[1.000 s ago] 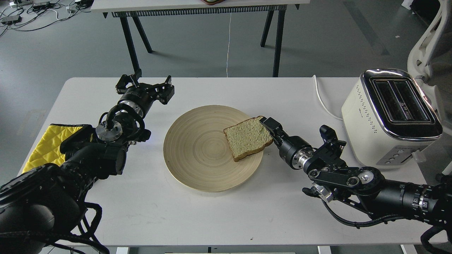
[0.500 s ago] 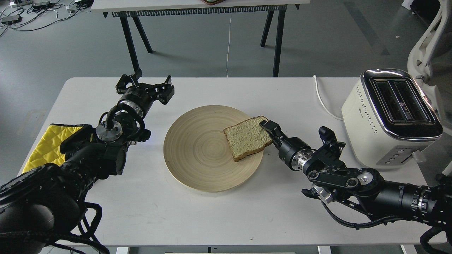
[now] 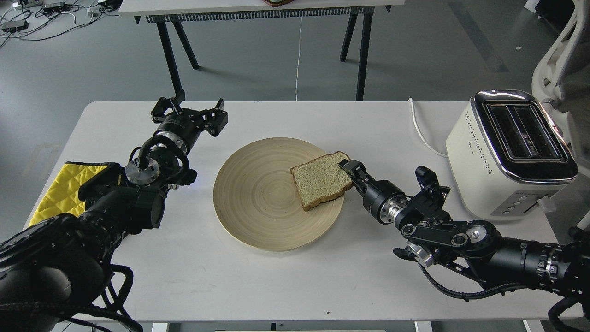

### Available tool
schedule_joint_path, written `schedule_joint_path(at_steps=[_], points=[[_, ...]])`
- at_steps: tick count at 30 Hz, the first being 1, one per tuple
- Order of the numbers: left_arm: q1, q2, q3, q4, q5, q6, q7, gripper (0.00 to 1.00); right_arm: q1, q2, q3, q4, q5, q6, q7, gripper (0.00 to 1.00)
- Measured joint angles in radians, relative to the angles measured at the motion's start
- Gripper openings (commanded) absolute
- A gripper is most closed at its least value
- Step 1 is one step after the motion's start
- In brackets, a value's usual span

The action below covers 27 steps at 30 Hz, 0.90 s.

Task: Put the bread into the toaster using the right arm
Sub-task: 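Close the right gripper on the bread slice edge, then lift the bread slice off the plate with the right gripper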

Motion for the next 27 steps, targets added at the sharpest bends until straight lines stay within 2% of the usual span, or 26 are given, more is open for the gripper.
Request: schedule_joint_path(at_steps=[4,19,27], points=[[0.000,0.000,0.000,0.000,0.000,0.000,0.000,1.00,0.000,-0.001,0.000,0.002,0.000,0.000,0.000,0.17],[0.000,0.000,0.000,0.000,0.000,0.000,0.000,1.00,0.020,-0.007,0.020,0.051,-0.001,-0.027,0.002,0.15],[0.000,0.000,0.000,0.000,0.000,0.000,0.000,1.00,0.082,-0.037,0.143,0.103,-0.001,-0.051,0.011,0.13]])
